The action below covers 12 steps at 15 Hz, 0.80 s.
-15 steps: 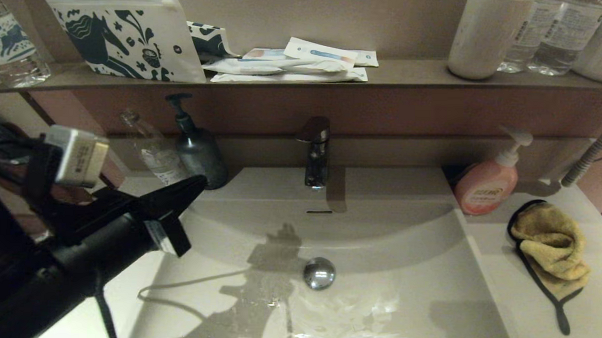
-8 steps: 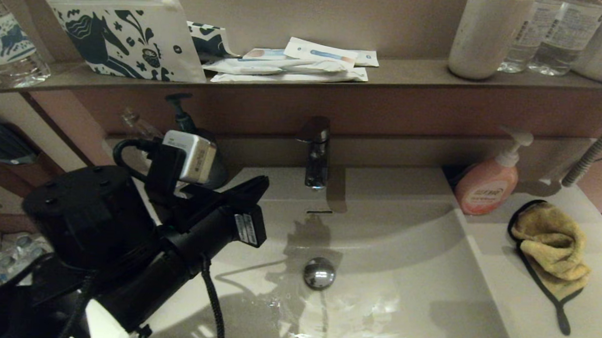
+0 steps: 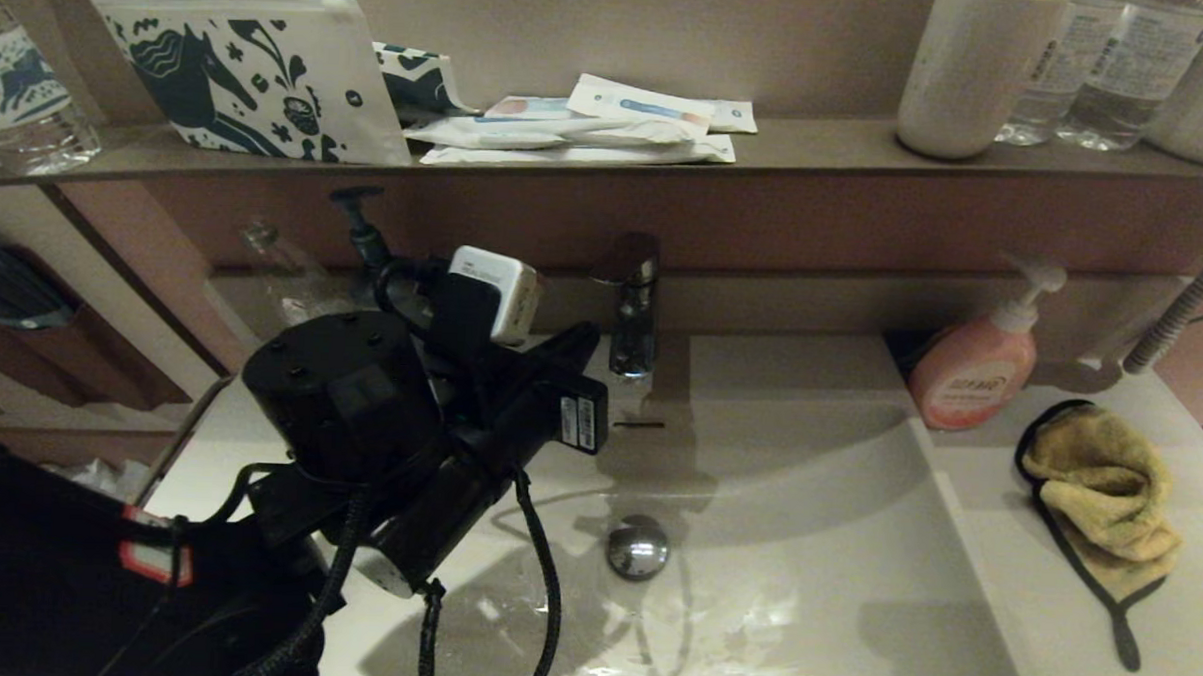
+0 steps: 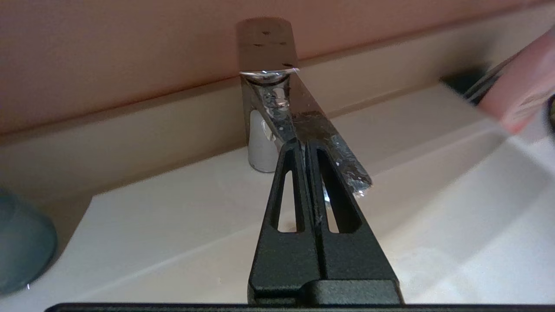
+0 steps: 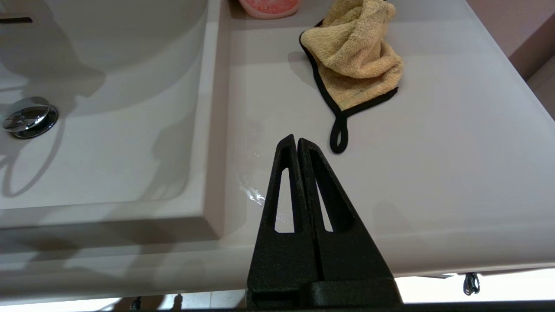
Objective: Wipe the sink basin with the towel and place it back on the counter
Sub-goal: Turn on the faucet
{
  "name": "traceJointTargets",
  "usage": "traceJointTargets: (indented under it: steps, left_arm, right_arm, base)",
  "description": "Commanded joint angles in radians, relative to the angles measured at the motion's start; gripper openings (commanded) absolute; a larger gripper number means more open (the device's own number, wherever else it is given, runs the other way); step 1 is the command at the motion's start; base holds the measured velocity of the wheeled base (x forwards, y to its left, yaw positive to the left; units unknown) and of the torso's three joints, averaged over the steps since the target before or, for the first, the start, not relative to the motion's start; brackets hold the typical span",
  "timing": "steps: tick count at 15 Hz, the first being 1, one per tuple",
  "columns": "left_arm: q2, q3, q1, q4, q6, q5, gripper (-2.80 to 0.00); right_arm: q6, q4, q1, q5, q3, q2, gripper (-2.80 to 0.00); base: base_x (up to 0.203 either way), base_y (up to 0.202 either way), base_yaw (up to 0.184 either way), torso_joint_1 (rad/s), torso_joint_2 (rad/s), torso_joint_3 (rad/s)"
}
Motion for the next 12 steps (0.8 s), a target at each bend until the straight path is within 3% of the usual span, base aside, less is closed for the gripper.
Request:
traceJointTargets:
  steps: [1, 9, 12]
  left_arm:
    - [0.053, -0.024, 0.0, -0.011, 0.027, 0.006, -2.8]
    - [0.19, -0.181, 0.015, -0.089, 0.145, 0.068, -2.8]
    - [0.198, -0.209, 0.036, -0.084, 0.153, 0.069, -2.8]
  right_arm:
    - [0.0, 0.0, -0.001, 0.0, 0.0, 0.001, -2.8]
    - [0.0, 0.0, 0.001, 0.0, 0.0, 0.001, -2.8]
    - [0.0, 0.0, -0.001, 0.0, 0.0, 0.002, -2.8]
  base:
    - [0.0, 0.0, 0.0, 0.0, 0.0, 0.0]
    - [0.0, 0.0, 0.0, 0.0, 0.0, 0.0]
    - [0.0, 0.0, 0.0, 0.0, 0.0, 0.0]
